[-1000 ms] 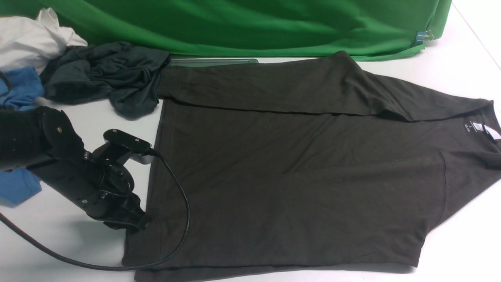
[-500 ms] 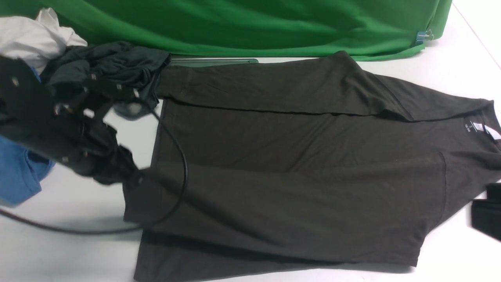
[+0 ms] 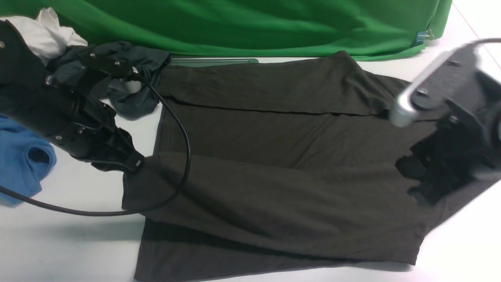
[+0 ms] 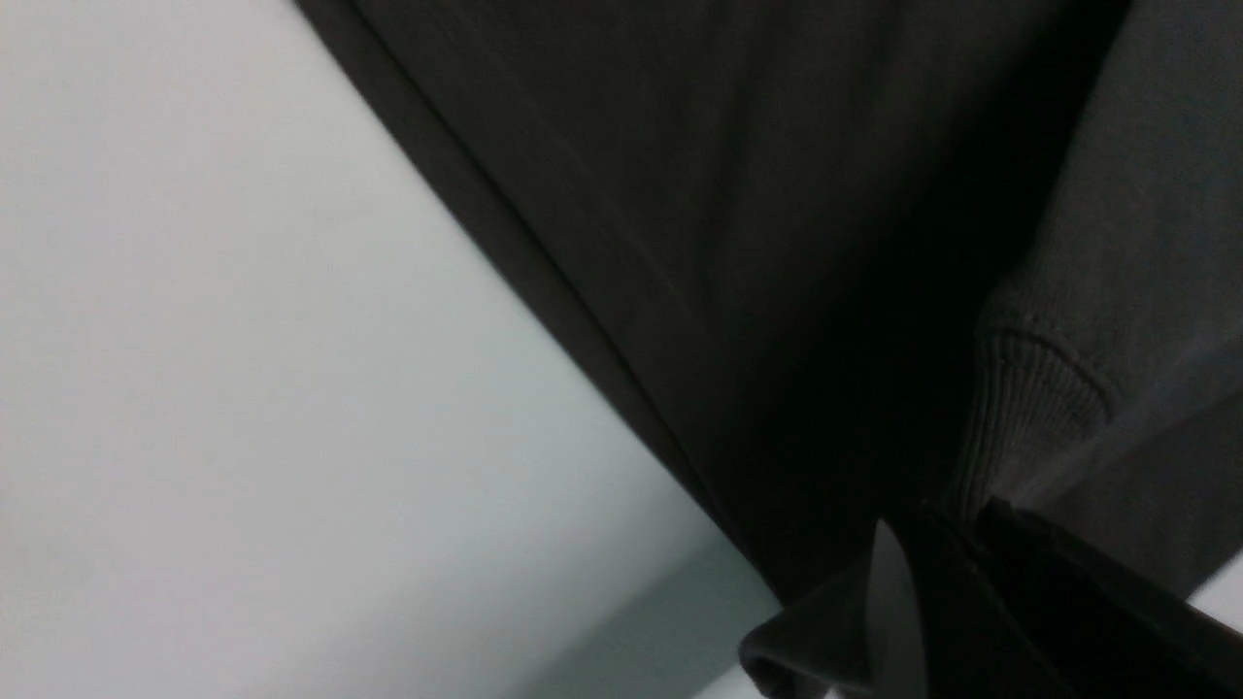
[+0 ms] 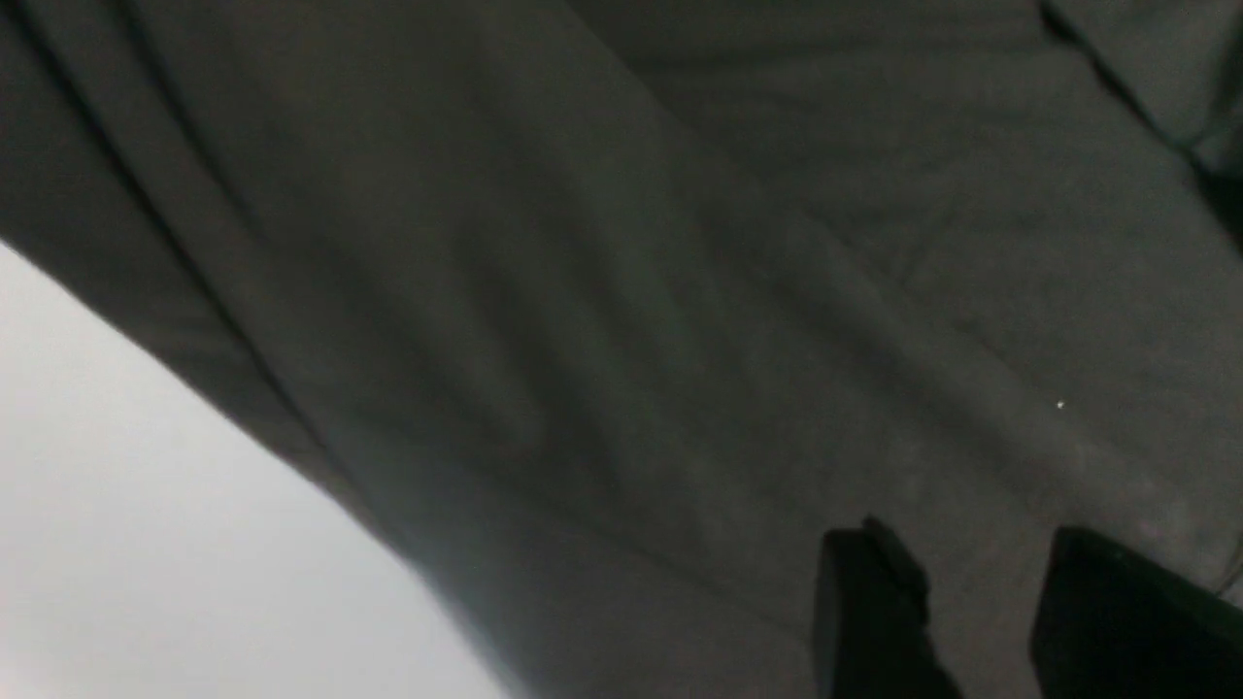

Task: Fold a long-sleeved shirt on a white desktop.
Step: 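Fold the left side of the black T-shirt inward over its body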

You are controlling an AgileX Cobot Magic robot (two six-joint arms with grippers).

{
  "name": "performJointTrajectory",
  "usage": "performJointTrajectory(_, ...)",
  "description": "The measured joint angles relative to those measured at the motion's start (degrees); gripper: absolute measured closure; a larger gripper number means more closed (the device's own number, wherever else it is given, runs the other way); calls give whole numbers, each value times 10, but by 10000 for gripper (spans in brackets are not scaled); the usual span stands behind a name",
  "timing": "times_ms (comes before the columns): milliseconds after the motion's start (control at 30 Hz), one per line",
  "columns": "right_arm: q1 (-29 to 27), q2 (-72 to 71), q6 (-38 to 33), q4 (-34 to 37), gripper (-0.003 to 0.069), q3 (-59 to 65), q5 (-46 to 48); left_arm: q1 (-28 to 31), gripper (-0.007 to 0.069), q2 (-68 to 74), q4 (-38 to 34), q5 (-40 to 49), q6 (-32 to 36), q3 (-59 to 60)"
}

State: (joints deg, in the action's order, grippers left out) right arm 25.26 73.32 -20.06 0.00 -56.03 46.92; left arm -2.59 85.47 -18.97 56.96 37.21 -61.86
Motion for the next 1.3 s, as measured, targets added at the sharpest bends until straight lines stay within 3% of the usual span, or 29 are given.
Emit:
performJointTrajectory(200,-65,117,-241,129,372,-58,2,0,588,0,-1,8,-7,0)
performJointTrajectory(333,-70,207,-333,150,233,-99,-13,0,588,0,-2,10,-11,0)
performJointTrajectory(433,-70,257,-378,151,186,-112,-39,0,588,0,-2,11,-11,0)
performJointTrajectory(600,-70,323,-436,149,176,-122,-95,0,588,0,-2,12,-11,0)
performJointTrajectory(867,-70,374,-463,149,177,-125,-114,0,588,0,-3,11,-11,0)
performJointTrajectory(1000,-70,375,-463,149,240,-125,-123,0,588,0,-3,9,-11,0)
performJointTrajectory(1133,-70,379,-464,149,426,-125,-132,0,588,0,-3,1,-11,0)
performJointTrajectory(1300,-70,380,-460,149,574,-125,-131,0,588,0,-3,1,-11,0)
